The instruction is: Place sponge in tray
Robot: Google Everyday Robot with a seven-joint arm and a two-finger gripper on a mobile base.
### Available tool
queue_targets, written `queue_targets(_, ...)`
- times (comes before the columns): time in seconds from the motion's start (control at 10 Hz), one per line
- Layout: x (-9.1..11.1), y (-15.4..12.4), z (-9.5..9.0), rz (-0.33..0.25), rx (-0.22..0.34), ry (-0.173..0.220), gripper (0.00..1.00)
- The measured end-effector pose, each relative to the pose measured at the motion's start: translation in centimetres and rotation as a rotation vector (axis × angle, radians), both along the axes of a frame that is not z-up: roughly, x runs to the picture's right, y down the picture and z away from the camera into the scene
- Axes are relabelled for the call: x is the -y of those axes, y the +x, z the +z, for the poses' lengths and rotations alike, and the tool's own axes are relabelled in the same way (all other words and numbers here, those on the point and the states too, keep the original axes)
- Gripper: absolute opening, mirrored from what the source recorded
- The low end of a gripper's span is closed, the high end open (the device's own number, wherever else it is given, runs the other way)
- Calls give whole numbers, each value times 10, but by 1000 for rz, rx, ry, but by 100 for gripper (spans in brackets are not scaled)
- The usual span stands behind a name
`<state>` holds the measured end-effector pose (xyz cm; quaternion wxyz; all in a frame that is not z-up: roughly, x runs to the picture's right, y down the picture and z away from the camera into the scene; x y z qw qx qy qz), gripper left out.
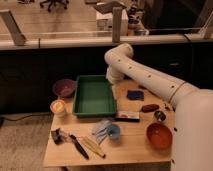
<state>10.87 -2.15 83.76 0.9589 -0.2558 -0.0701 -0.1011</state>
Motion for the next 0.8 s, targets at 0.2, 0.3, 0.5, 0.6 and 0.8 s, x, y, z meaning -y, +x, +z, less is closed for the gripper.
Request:
queue_targets(0.2,5,38,17,48,-38,-12,80)
queue_targets(0.3,6,50,26,68,-54,-15,80)
queue_targets(0.5,-4,74,48,107,-90,-31,80)
queue_targets(0.6,-8,77,56,118,-98,-37,80)
queue_targets(0.8,-20,80,70,129,-111,-47,80)
